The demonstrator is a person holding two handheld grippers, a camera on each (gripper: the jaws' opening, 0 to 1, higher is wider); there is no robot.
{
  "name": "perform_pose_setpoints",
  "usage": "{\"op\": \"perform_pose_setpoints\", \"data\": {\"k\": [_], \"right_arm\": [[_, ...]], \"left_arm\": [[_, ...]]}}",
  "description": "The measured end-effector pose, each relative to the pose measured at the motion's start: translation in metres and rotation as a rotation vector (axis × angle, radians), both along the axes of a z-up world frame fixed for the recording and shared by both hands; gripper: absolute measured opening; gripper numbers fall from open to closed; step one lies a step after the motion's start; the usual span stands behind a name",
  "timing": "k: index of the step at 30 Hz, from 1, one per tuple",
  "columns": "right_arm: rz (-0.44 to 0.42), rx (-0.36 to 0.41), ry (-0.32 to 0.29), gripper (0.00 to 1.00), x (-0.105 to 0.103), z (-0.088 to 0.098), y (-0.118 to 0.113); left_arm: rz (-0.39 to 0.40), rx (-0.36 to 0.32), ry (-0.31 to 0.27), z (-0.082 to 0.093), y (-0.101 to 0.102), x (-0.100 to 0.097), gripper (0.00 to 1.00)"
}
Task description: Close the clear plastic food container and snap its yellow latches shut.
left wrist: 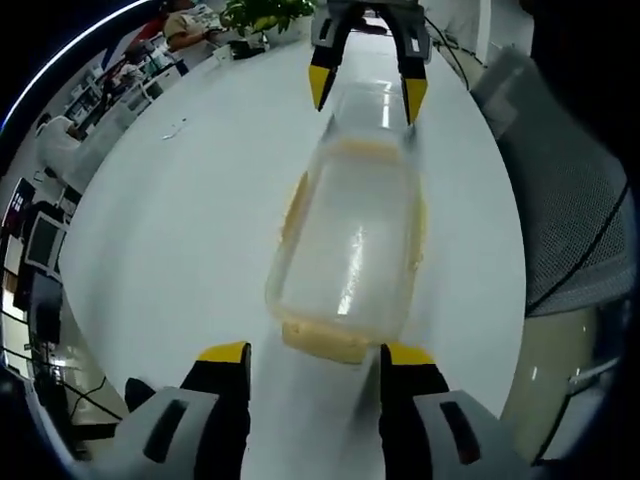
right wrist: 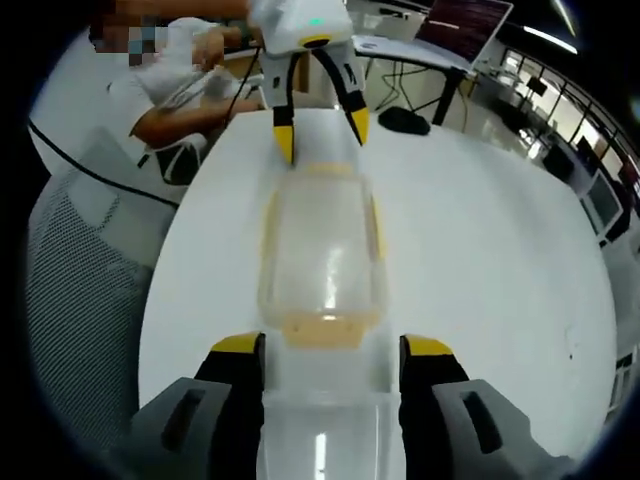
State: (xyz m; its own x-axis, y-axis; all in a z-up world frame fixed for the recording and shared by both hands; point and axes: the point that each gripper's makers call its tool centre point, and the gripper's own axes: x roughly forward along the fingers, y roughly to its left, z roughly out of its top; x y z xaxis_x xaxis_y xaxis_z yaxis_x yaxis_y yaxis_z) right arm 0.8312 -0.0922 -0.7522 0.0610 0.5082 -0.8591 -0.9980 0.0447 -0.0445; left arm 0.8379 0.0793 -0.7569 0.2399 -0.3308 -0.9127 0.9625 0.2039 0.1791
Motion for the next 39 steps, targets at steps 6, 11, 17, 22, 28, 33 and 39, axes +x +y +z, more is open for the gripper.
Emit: {"op": "perform_pose_setpoints", "data": {"k": [6, 11, 17, 22, 28, 33, 39], "right_arm": [[0.02, -0.039, 0.028, 0.49, -0.003, -0.012, 0.007], [0.02, -0.07, 0.042, 0.48, -0.003, -0.02, 0.009], [0.024, -0.105, 0.046, 0.45, -0.006, -0.028, 0.01], [0.028, -0.138, 0.035, 0.44, -0.006, -0.034, 0.011], [0.02, -0.155, 0.039, 0.41, -0.009, -0.039, 0.013], [0.007, -0.159, 0.042, 0.4, -0.008, -0.039, 0.013], [0.0, -0.158, 0.042, 0.38, -0.008, -0.039, 0.012]], "left_arm": [[-0.028, 0.021, 0.012, -0.006, 0.0, 0.002, 0.44], [-0.059, 0.047, 0.029, -0.011, 0.002, 0.001, 0.44], [-0.072, 0.048, 0.047, -0.014, 0.003, 0.001, 0.41], [-0.093, 0.055, 0.061, -0.019, 0.002, 0.0, 0.4], [-0.106, 0.048, 0.075, -0.022, 0.001, 0.0, 0.39], [-0.123, 0.036, 0.108, -0.022, 0.0, -0.005, 0.34], [-0.14, 0.032, 0.114, -0.022, -0.001, -0.007, 0.33]]}}
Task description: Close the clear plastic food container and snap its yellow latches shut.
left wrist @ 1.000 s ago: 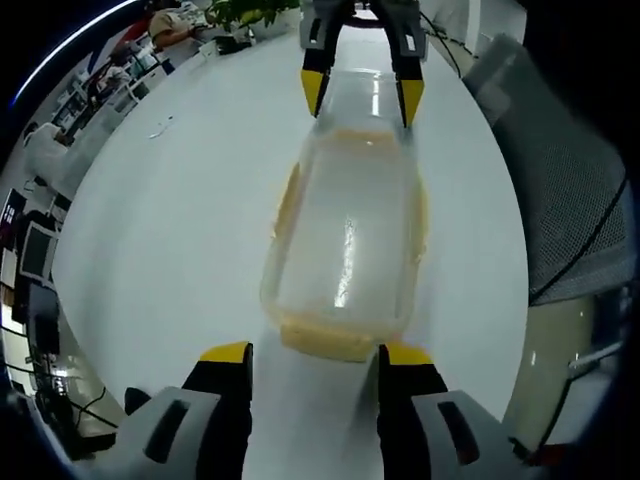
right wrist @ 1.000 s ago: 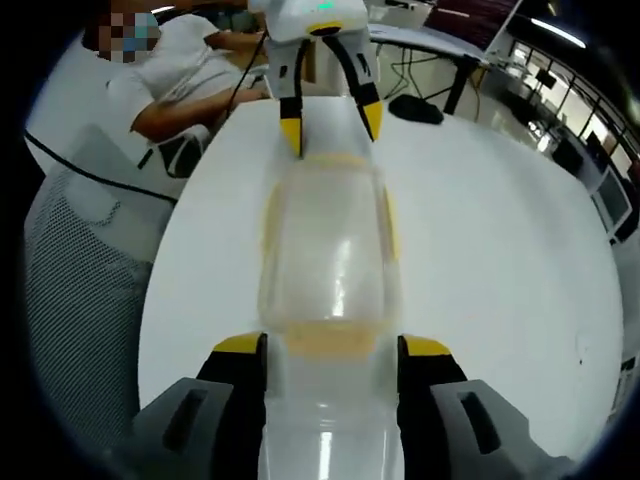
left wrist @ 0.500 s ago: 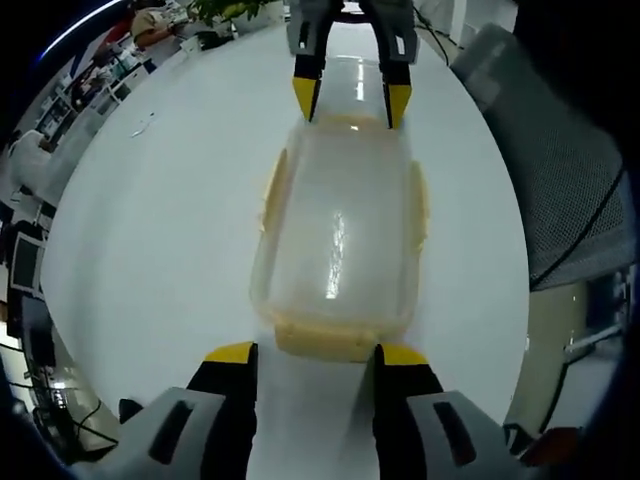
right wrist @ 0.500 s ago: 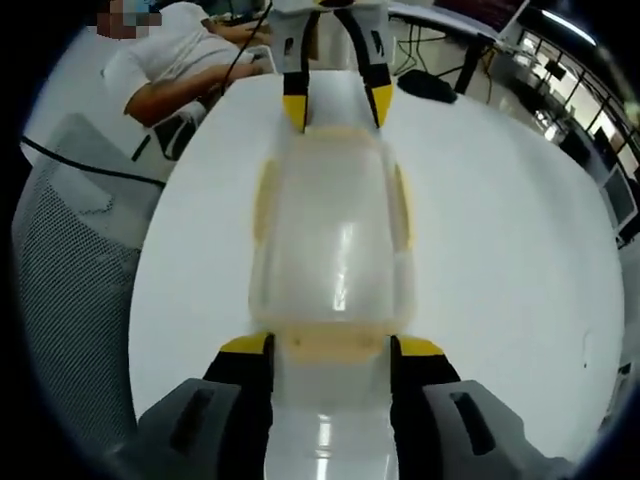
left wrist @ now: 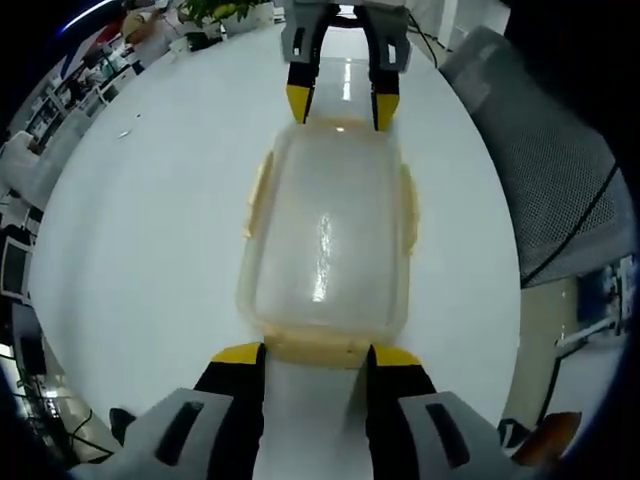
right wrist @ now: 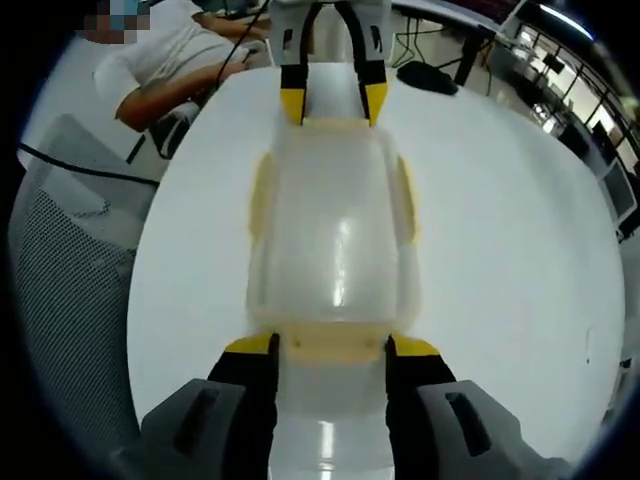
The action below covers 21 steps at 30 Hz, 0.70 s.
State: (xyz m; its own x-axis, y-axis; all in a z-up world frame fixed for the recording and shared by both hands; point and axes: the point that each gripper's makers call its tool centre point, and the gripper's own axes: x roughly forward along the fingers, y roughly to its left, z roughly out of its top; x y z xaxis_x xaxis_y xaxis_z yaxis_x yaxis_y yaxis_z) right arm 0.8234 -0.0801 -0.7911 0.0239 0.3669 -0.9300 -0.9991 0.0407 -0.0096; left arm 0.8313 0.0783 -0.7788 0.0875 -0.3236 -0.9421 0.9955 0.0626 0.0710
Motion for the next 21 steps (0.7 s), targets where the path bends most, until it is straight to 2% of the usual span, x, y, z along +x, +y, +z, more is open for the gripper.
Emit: {"op": "perform_pose_setpoints", "data": {"k": [11, 21], "right_arm": [[0.006, 0.01, -0.005, 0.35, -0.0002, 0.0006, -0.0007], [0.008, 0.009, -0.004, 0.36, -0.0007, 0.0006, -0.0011]], "left_arm": [[-0.012, 0.006, 0.004, 0.0002, -0.0011, -0.0011, 0.33], [-0.069, 0.022, 0.018, -0.0005, -0.0034, -0.0004, 0.33]]}}
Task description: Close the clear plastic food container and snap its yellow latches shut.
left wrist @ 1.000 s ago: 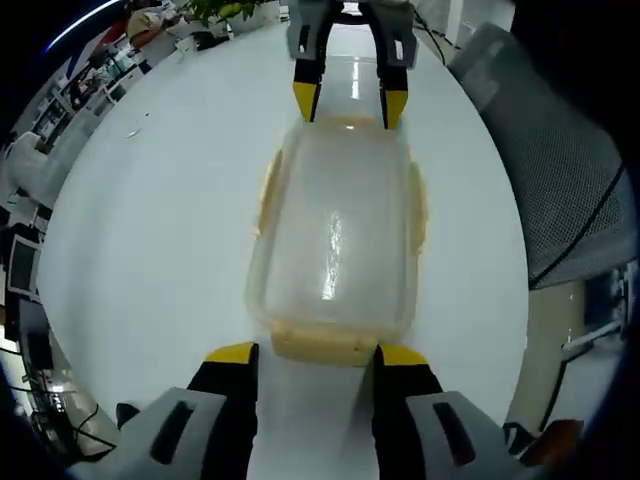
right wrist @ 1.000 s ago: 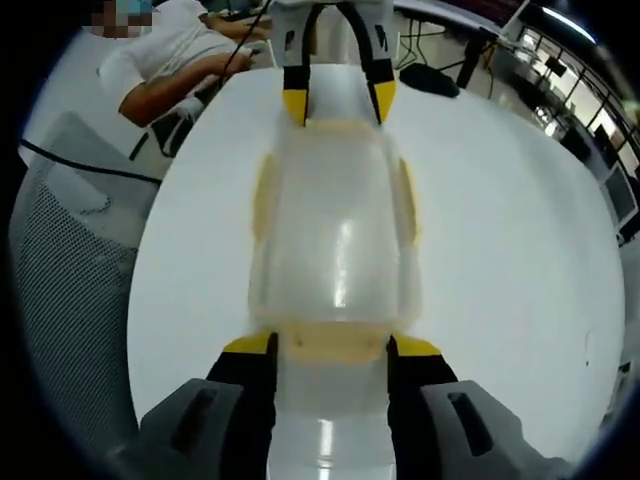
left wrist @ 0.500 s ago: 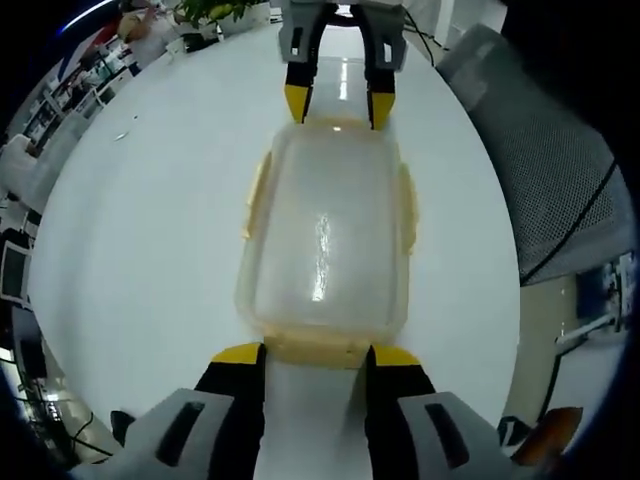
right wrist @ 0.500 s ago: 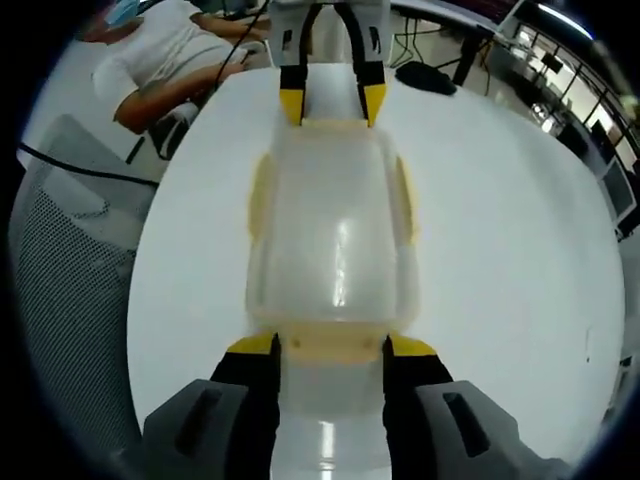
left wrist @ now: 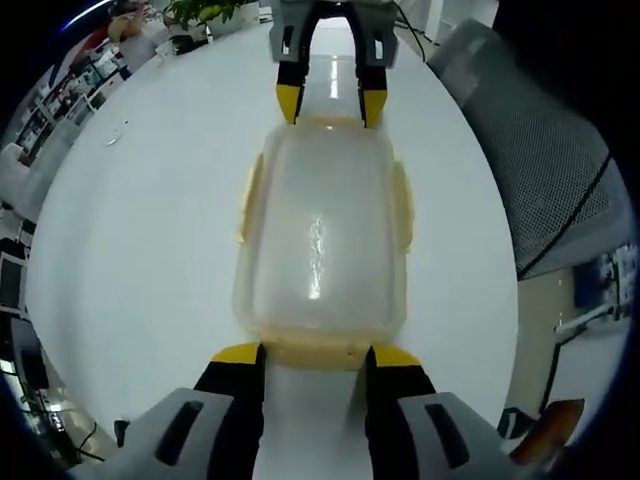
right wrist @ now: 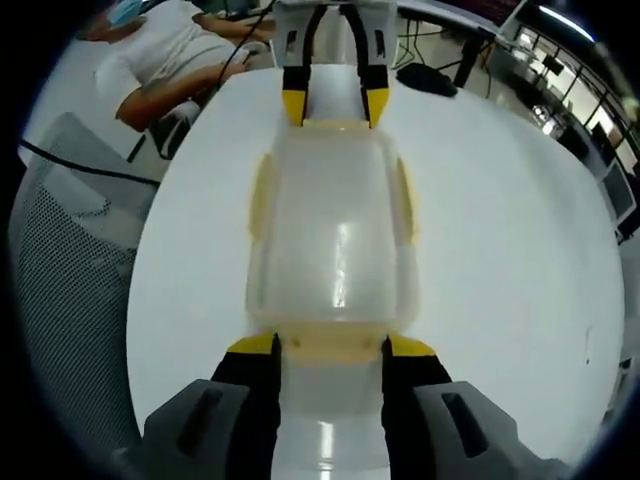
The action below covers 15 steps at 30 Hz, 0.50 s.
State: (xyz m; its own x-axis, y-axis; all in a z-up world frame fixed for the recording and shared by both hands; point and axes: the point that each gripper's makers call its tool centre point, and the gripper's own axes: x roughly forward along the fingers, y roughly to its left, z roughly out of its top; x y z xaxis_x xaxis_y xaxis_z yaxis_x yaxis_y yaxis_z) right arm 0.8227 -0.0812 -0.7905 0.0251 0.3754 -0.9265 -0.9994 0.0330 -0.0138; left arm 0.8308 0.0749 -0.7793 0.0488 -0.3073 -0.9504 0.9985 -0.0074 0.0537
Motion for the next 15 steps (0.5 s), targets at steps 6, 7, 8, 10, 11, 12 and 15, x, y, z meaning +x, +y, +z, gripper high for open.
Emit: {"op": "perform_pose_setpoints", "data": {"k": [6, 7, 8, 10, 11, 12, 15], "right_arm": [[0.002, -0.001, -0.002, 0.36, -0.0003, -0.0001, -0.0001], [0.004, 0.0, -0.002, 0.36, -0.0007, -0.0001, -0.0002], [0.004, 0.0, -0.002, 0.35, -0.0006, -0.0002, -0.0001], [0.006, -0.001, -0.003, 0.35, -0.0004, -0.0003, 0.0001], [0.008, -0.002, -0.004, 0.35, -0.0004, -0.0003, 0.0], [0.01, -0.004, -0.004, 0.35, -0.0006, -0.0003, -0.0001], [0.019, -0.009, -0.01, 0.35, -0.0012, -0.0002, -0.0008]], "left_arm": [[-0.008, 0.001, -0.004, -0.0001, -0.0017, -0.0003, 0.31], [-0.006, -0.001, -0.002, -0.0001, -0.0016, -0.0013, 0.31], [-0.005, -0.001, -0.003, -0.0002, -0.0017, -0.0016, 0.31], [-0.002, 0.002, -0.004, -0.0003, -0.0017, -0.0026, 0.31], [-0.003, 0.004, -0.005, -0.0004, -0.0017, -0.0028, 0.31], [-0.002, 0.006, -0.004, -0.0006, -0.0014, -0.0029, 0.31], [-0.005, 0.01, -0.003, -0.0007, -0.0017, -0.0049, 0.31]]}}
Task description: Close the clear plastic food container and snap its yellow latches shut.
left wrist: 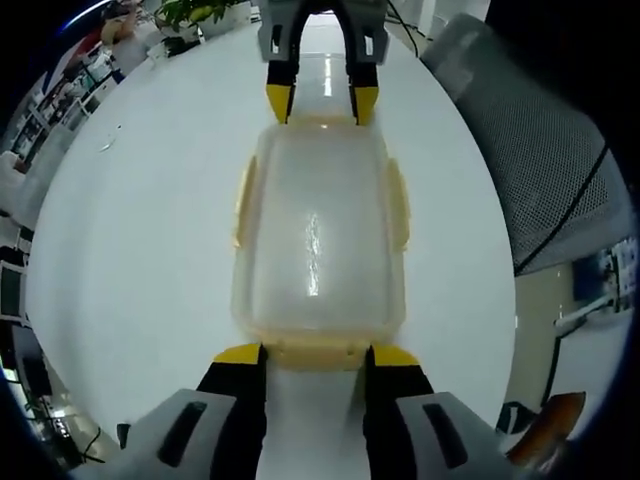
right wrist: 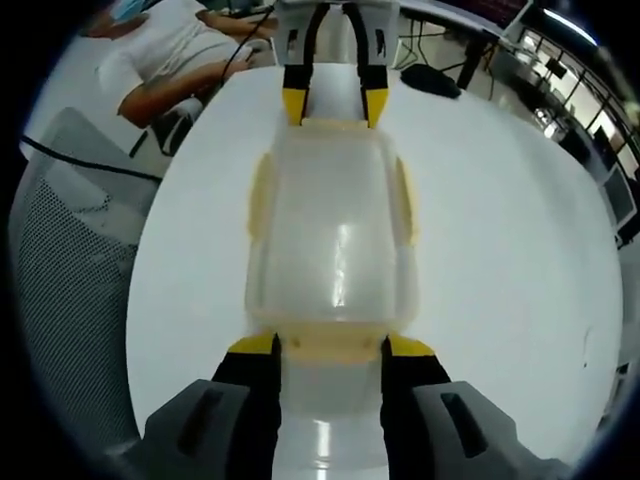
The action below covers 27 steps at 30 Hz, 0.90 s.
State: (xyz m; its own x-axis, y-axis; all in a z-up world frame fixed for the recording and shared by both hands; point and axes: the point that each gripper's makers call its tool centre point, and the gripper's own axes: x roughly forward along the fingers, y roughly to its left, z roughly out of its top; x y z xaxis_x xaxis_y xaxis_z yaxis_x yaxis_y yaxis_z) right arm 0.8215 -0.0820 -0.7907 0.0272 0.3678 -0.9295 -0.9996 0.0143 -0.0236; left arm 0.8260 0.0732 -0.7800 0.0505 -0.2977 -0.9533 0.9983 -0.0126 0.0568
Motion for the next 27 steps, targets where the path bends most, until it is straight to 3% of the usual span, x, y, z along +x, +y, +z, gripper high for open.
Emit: {"op": "perform_pose_setpoints", "data": {"k": [11, 20, 27], "right_arm": [[0.018, 0.021, -0.012, 0.35, -0.001, 0.01, 0.001], [0.028, 0.045, -0.035, 0.35, -0.001, 0.026, 0.0], [0.035, 0.059, -0.052, 0.35, -0.001, 0.04, -0.001]], "left_arm": [[0.025, -0.001, -0.007, 0.009, 0.001, -0.005, 0.31], [0.031, -0.005, -0.037, 0.033, -0.002, -0.009, 0.31], [0.035, -0.004, -0.058, 0.04, 0.005, 0.0, 0.31]]}}
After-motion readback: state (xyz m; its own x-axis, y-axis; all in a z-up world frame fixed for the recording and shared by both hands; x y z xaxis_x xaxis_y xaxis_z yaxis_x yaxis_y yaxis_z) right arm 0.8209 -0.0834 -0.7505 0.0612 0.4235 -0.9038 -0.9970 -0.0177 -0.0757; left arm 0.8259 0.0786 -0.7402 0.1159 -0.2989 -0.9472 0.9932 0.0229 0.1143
